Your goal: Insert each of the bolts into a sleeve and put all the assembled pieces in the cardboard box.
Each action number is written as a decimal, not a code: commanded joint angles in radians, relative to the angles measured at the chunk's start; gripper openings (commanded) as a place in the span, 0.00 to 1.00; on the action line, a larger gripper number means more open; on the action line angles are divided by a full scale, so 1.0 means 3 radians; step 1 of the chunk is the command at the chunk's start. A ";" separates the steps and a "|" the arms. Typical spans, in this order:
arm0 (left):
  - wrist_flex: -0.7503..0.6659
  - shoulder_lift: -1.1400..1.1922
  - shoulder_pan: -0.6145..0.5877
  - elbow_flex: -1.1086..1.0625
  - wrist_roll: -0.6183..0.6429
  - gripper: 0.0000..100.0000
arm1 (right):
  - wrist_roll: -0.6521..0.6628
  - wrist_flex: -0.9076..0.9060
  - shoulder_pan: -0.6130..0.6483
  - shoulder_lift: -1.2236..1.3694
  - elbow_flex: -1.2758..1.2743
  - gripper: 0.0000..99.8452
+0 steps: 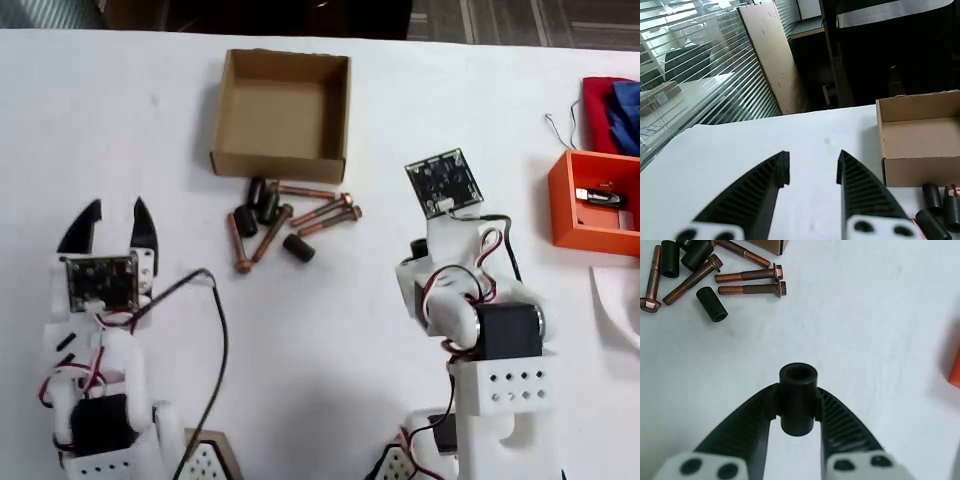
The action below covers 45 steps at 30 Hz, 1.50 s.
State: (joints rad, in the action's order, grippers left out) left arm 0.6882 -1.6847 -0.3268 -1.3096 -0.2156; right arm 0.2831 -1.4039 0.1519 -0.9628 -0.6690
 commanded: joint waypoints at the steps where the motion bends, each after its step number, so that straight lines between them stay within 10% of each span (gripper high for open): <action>1: 0.0159 0.0788 0.0041 0.0790 0.0026 0.17 | 0.0005 0.0074 -0.0033 -0.0079 0.0020 0.02; 12: 0.1580 0.3202 0.0266 0.2309 0.0010 0.18 | 0.0005 0.0059 -0.0049 -0.0105 0.0020 0.02; 24: 0.1314 0.4690 0.0931 0.2355 0.1294 0.18 | 0.0005 0.0059 -0.0049 -0.0110 0.0020 0.02; 45: 0.1350 0.6322 0.1289 0.3460 0.1872 0.18 | 0.0010 0.0054 -0.0049 -0.0110 0.0020 0.02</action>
State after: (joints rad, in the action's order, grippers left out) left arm 1.1009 0.1964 0.0276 -0.3276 0.3399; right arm 0.2831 -1.4039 0.1519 -0.9782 -0.6690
